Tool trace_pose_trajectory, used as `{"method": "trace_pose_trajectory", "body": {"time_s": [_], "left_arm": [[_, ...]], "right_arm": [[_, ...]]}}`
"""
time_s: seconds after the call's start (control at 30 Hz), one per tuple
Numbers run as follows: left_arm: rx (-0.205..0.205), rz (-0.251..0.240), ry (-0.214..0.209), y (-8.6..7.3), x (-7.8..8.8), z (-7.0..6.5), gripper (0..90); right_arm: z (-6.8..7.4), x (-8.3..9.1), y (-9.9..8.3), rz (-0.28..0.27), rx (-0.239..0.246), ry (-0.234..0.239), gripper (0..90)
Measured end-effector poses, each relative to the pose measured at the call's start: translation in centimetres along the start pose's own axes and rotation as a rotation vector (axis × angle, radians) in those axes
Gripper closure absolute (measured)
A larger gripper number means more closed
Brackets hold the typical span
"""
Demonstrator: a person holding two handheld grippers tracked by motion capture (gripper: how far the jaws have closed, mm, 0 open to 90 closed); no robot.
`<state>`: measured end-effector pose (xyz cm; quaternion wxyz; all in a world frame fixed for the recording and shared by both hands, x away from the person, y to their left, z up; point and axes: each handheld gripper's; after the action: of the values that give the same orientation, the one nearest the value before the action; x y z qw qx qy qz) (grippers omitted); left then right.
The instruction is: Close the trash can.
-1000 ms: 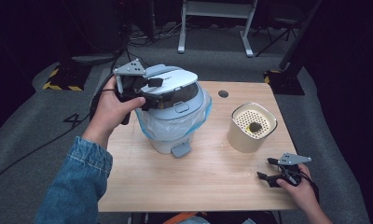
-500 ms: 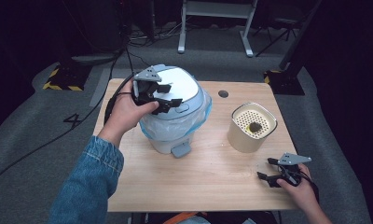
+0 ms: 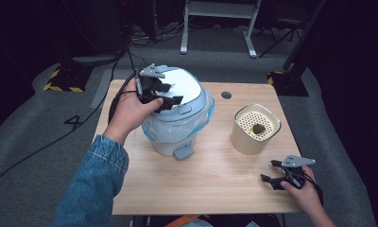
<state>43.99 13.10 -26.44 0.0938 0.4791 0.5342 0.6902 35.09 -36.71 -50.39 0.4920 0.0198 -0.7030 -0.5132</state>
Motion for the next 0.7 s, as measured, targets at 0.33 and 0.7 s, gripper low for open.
{"method": "trace_pose_trajectory", "body": {"time_s": [0.33, 0.7], "left_arm": [[-0.005, 0.031, 0.048, 0.44, -0.27, -0.55, 37.8], [-0.001, -0.013, 0.039, -0.02, -0.61, -0.12, 36.6]], "right_arm": [[0.01, 0.0, 0.0, 0.0, 0.0, 0.0, 18.5], [0.02, -0.02, 0.01, 0.001, 0.002, 0.003, 17.7]]}}
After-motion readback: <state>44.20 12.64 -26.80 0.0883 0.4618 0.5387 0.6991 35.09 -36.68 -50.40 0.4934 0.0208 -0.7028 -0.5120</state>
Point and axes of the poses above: each handheld gripper's, and its own axes: x roughly backward along the jaws, y roughly out of its top, z roughly to its left, and after that the axes turned 1 degree about -x, right-handed
